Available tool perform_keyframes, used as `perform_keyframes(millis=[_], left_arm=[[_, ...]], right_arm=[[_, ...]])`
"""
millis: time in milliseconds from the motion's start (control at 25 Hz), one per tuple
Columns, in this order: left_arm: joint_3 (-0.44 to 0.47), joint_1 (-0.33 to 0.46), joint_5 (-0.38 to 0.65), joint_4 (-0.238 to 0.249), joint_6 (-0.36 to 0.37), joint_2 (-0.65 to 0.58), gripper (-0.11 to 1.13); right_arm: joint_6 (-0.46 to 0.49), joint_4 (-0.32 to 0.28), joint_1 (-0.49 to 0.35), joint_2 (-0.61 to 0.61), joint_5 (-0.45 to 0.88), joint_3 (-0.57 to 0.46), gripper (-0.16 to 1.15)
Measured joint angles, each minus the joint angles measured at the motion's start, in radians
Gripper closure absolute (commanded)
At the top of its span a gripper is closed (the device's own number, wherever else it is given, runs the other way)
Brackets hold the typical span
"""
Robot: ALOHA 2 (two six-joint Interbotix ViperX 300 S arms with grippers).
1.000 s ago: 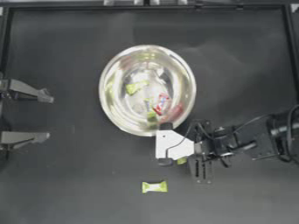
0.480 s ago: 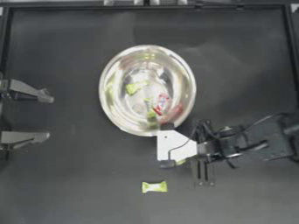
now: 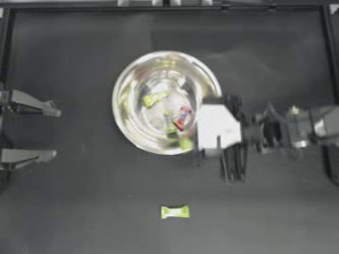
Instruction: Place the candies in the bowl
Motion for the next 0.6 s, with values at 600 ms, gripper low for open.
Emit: perform_keyframes(millis=[600], left_arm=[[-0.002, 0.011, 0.000, 0.000, -0.005, 0.035, 0.05]], right_arm=[[0.000, -0.121, -0.209, 0.140, -0.225, -0.017, 0.68]])
